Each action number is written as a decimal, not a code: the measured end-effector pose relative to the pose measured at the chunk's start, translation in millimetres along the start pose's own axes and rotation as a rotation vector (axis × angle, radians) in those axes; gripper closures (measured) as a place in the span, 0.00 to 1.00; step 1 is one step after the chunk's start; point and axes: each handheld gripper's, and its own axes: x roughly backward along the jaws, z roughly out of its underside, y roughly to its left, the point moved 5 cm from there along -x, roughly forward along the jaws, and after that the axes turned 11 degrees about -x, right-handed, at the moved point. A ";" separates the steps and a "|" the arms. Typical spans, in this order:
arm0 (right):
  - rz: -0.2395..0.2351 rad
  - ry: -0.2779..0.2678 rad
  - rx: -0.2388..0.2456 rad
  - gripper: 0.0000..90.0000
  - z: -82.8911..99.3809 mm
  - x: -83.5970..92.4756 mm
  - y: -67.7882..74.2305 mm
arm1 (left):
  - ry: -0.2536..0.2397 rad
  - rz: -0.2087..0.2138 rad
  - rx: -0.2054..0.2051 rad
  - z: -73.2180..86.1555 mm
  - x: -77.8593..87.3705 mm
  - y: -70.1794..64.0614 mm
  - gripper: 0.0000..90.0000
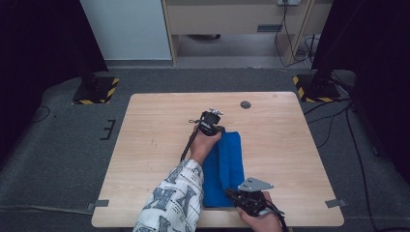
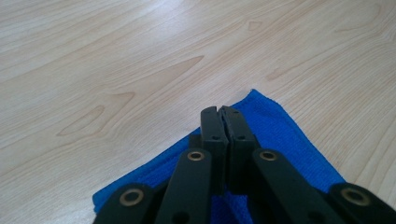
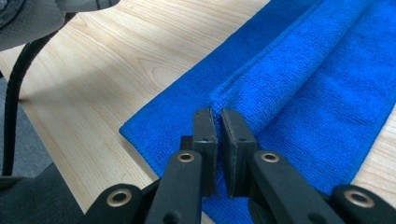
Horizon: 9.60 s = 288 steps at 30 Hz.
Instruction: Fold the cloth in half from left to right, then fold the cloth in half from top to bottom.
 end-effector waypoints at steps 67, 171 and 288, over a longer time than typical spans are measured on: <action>0.157 0.015 -0.009 0.14 -10.7 -4.3 -50.3 | -0.064 0.039 -0.076 7.5 49.4 -17.7 0.17; 0.155 0.044 -0.020 0.95 -149.5 -95.0 -133.4 | -0.050 -0.069 -0.056 41.8 38.5 25.7 0.93; 0.009 -0.072 0.084 0.95 -123.9 -19.9 -69.5 | -0.196 -0.022 -0.081 64.7 125.5 -22.7 0.93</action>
